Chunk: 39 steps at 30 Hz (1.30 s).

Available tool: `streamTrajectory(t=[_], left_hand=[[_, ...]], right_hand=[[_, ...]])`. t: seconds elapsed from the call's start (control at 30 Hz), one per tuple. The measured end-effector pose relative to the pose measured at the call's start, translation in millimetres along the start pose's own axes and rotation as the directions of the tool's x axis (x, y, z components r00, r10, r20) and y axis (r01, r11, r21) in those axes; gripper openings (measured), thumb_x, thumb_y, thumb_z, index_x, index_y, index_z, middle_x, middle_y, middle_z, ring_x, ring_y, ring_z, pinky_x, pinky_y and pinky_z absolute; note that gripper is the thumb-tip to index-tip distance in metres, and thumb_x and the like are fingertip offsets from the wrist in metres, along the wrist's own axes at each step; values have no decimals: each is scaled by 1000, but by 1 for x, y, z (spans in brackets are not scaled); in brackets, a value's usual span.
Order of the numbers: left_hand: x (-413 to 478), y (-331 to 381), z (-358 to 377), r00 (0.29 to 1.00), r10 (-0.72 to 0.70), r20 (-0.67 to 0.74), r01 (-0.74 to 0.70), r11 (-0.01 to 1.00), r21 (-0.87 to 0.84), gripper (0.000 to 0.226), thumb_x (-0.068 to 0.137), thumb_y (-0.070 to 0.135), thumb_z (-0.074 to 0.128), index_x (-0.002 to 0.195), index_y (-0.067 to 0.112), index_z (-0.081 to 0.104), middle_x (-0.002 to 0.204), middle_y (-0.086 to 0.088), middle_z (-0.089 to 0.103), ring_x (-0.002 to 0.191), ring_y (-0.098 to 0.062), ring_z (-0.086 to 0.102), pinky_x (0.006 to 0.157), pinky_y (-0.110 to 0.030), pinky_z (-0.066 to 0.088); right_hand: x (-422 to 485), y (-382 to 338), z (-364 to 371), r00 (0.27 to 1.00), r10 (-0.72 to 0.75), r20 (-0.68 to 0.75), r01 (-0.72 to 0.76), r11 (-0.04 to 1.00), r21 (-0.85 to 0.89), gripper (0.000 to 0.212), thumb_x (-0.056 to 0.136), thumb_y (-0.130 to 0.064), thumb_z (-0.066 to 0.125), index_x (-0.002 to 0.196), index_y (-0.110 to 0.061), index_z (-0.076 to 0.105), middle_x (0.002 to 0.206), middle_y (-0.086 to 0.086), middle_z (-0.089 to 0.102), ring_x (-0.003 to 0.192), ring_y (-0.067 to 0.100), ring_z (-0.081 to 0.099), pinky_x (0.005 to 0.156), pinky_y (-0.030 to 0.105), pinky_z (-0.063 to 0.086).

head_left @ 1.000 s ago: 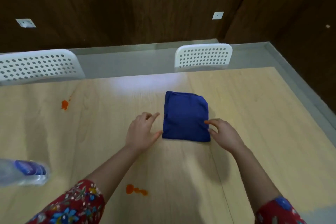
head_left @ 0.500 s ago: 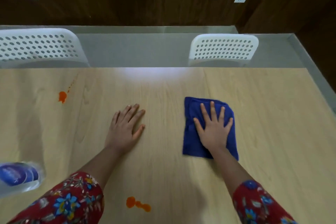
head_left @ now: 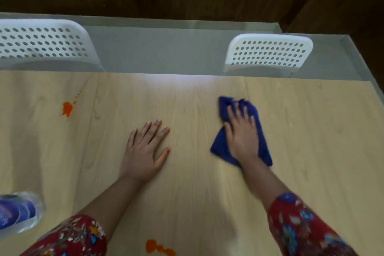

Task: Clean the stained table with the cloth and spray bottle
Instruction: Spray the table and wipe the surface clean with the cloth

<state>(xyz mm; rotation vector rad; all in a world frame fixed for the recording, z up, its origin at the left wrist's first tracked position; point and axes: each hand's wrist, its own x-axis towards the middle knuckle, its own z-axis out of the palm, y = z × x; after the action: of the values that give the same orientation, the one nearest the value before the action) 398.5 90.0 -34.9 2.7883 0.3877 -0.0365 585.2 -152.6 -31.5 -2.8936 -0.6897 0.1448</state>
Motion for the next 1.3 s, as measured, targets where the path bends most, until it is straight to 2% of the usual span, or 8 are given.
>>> streamTrajectory(t=[0.17, 0.37, 0.57, 0.7, 0.87, 1.13, 1.23, 1.3], left_hand=[[-1, 0, 1, 1000, 14, -8, -14, 1000, -11, 57, 96, 53, 30, 151, 38, 26, 161, 12, 15, 149, -12, 9, 120, -37, 4], [-1, 1, -4, 1000, 8, -22, -9, 999, -40, 54, 97, 49, 28, 150, 36, 30, 160, 11, 20, 148, -13, 14, 120, -40, 9], [-1, 3, -3, 996, -12, -85, 5, 996, -83, 56, 96, 44, 32, 149, 26, 35, 157, 9, 28, 146, -12, 23, 118, -39, 14], [-7, 3, -14, 974, -93, -207, 59, 984, -167, 49, 93, 33, 40, 139, 21, 49, 148, 5, 45, 136, -15, 39, 112, -32, 23], [-59, -56, -36, 919, -308, -246, 284, 950, -130, 51, 92, 35, 39, 141, 19, 46, 147, 2, 46, 134, -16, 40, 110, -33, 27], [-106, -100, -28, 896, -402, -187, 384, 915, -124, 56, 95, 39, 31, 147, 22, 38, 153, 4, 38, 141, -15, 31, 115, -37, 22], [-108, -102, -29, 894, -407, -190, 386, 912, -136, 54, 96, 36, 31, 148, 23, 37, 153, 6, 37, 141, -13, 32, 116, -35, 21], [-108, -103, -28, 893, -412, -181, 394, 910, -130, 53, 95, 33, 32, 147, 23, 38, 152, 7, 38, 140, -12, 32, 115, -30, 18]], right_hand=[[117, -17, -11, 959, 281, -32, -280, 959, 47, 57, 103, -38, 26, 154, -15, 16, 162, 9, 12, 149, 29, 6, 121, 46, 6], [25, -55, 3, 981, -192, 32, 191, 981, 11, 64, 96, -58, 28, 154, -31, 17, 162, -8, 7, 150, 17, 1, 121, 40, 1], [87, -41, -5, 976, 216, -30, -217, 976, -22, 58, 100, -50, 22, 154, -31, 16, 163, -2, 9, 150, 26, 2, 120, 48, 3], [86, -144, 15, 990, -143, 16, 142, 989, 33, 58, 100, -44, 30, 154, -27, 18, 162, -1, 10, 150, 26, 4, 121, 46, 1], [-22, -149, 26, 821, -561, 107, 556, 828, 69, 60, 97, -55, 28, 153, -35, 19, 162, -11, 9, 150, 17, 0, 121, 41, 2], [85, -182, 25, 986, -158, 41, 160, 987, -33, 61, 98, -53, 19, 154, -32, 13, 163, -4, 5, 150, 27, 0, 120, 51, 0], [46, -223, 34, 853, -512, 100, 514, 858, 0, 62, 95, -53, 23, 153, -33, 18, 162, -5, 8, 150, 25, 1, 120, 50, 2], [11, -220, 33, 573, -791, 216, 803, 594, 48, 58, 98, -53, 26, 153, -38, 14, 162, -10, 6, 150, 19, -5, 121, 46, -4]])
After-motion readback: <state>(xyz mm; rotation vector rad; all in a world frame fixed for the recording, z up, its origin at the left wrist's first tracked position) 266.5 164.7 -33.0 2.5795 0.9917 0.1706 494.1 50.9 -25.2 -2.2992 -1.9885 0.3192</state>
